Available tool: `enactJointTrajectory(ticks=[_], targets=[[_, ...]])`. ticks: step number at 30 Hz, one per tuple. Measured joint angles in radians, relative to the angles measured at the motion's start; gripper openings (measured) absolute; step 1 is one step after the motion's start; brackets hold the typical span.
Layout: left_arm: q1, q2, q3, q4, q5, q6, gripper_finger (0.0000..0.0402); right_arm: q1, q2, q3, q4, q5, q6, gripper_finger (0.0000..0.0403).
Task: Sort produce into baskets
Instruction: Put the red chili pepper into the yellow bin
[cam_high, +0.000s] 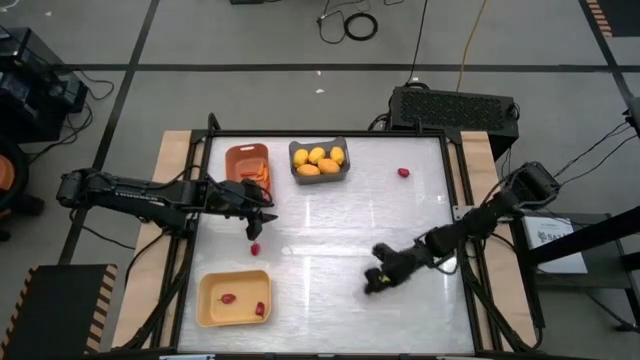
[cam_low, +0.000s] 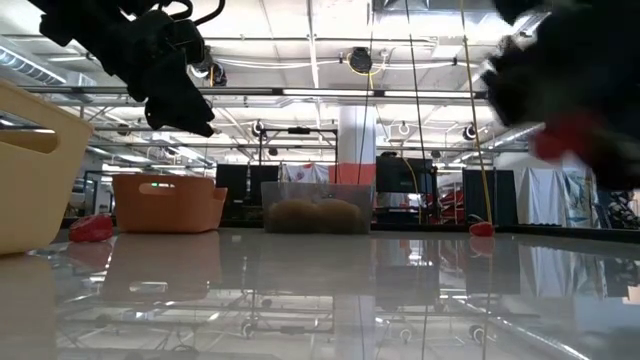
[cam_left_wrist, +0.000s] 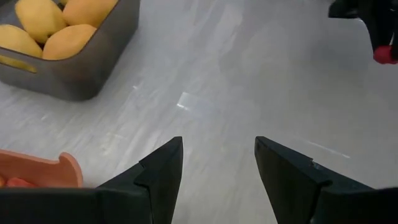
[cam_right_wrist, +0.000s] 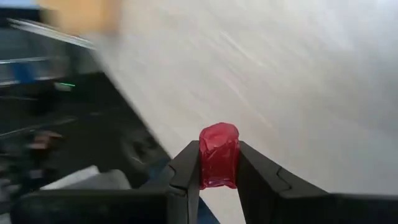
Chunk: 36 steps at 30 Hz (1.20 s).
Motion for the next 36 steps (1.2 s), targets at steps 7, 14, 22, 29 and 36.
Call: enactJointTrajectory(ticks=[7,14,22,29,36], targets=[[0.000,0.000,0.000,-0.002,0.046,0.006,0.0207,-0.137,0.023,0.091,0.109,0.099,-0.352,0.0080],[-0.001,0.000,0.000,-0.054,0.083,0.030,0.0207,-0.212,0.228,0.404,0.098,0.098,-0.850,0.0080],[-0.001,0.000,0.000,-0.173,0.084,0.026,0.0207,-0.281,0.548,0.839,0.075,-0.027,-1.312,0.0080],[-0.001,0.000,0.000,-0.277,0.084,0.049,0.0207,-0.340,0.769,1.100,0.054,-0.406,-1.312,0.0080],[-0.003,0.000,0.000,-0.296,0.084,0.049,0.0207,-0.352,0.908,1.282,0.054,-0.569,-1.300,0.0080]])
